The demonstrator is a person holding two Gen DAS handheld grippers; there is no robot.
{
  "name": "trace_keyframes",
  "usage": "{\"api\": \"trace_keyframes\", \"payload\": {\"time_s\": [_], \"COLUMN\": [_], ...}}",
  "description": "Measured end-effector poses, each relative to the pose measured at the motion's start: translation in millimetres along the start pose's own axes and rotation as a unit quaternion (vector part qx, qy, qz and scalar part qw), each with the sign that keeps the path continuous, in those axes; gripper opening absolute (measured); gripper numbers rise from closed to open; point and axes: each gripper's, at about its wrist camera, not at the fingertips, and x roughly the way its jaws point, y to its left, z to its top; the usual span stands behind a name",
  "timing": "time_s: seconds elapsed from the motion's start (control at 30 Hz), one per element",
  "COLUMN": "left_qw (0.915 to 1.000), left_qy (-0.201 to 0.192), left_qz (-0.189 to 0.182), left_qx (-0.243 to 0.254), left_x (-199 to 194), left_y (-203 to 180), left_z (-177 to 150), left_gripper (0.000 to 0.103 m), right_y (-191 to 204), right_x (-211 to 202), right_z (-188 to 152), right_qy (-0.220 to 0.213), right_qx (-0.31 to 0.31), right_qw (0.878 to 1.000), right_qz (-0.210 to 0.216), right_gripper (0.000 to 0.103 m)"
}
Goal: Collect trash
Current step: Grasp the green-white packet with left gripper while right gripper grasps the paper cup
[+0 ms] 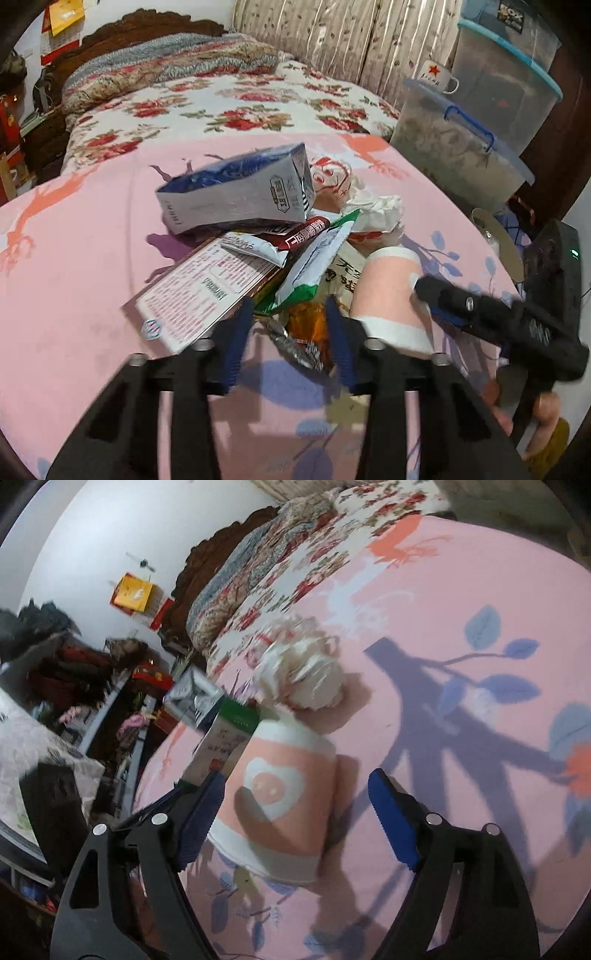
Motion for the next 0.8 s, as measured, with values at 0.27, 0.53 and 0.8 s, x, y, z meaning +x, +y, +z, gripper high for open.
{"api": "trace_keyframes", "payload": {"time_s": [0.27,0.53,0.8], "left_qw": [0.9969,0.99,0.9891], "left_qy": [-0.01,-0.023,0.017], "left_qz": [-0.068,-0.123,-0.118], "left_qx": [-0.038,-0.065,-0.086], "left_x": [-27,-95,-91], "left_y": [21,47,56], "left_z": [-24,-72,-109], "left_gripper": [0.004,0.005,0.005], "right_y": [13,-6,8], "right_x": [-22,-59,-45], "right_z": [-28,-53,-62], "right_qy": [-0.005,-0.028,-0.008], "right_qx": [-0.034,-0.017,-0.038], "right_qw": [0.999,0.999,0.999], "right_qz": [0.02,0.026,-0.001], "right_gripper": [0.033,0.007,0.007]}}
